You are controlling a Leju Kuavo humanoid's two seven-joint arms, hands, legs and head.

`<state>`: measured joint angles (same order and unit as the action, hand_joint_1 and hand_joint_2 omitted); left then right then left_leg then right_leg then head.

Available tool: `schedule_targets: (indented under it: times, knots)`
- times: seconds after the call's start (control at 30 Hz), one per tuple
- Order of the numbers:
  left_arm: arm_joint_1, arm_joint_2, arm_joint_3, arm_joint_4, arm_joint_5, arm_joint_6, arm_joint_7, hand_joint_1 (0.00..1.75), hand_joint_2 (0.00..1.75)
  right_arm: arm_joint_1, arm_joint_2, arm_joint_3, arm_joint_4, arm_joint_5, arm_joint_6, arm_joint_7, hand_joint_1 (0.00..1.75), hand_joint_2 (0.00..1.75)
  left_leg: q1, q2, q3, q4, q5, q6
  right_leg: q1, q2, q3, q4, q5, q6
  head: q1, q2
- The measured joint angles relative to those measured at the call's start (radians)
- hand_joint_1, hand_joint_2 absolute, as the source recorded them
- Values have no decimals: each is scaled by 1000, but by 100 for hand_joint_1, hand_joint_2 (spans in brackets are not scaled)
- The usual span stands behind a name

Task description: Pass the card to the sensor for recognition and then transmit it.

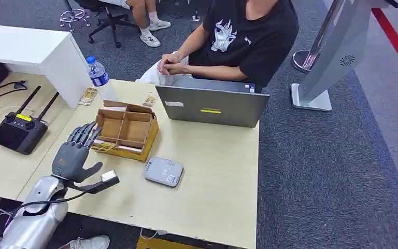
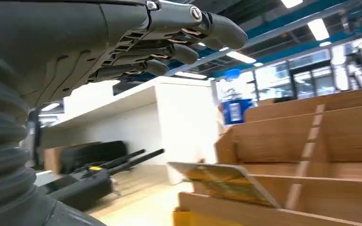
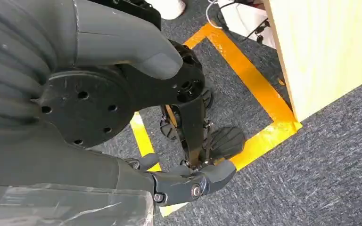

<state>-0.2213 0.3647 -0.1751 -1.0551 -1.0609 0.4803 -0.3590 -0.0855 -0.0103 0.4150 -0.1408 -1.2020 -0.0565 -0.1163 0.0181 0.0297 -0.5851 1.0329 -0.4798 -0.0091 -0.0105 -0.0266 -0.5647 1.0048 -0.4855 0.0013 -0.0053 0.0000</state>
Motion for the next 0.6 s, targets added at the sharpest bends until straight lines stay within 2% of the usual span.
schedule_targets:
  times: [0.23, 0.6]
  knots:
    - [-20, -19, 45, 86, -7, 61, -12, 0, 175, 0, 0, 1, 0, 15, 0, 1, 0, 175, 0, 0, 0, 0, 0, 0, 0, 0, 0, 0, 0, 0, 0, 0]
    - [-44, -49, 79, 169, -1, 89, -43, 0, 175, -1, 0, 5, 0, 17, 0, 1, 0, 175, 0, 0, 0, 0, 0, 0, 0, 0, 0, 0, 0, 0, 0, 0]
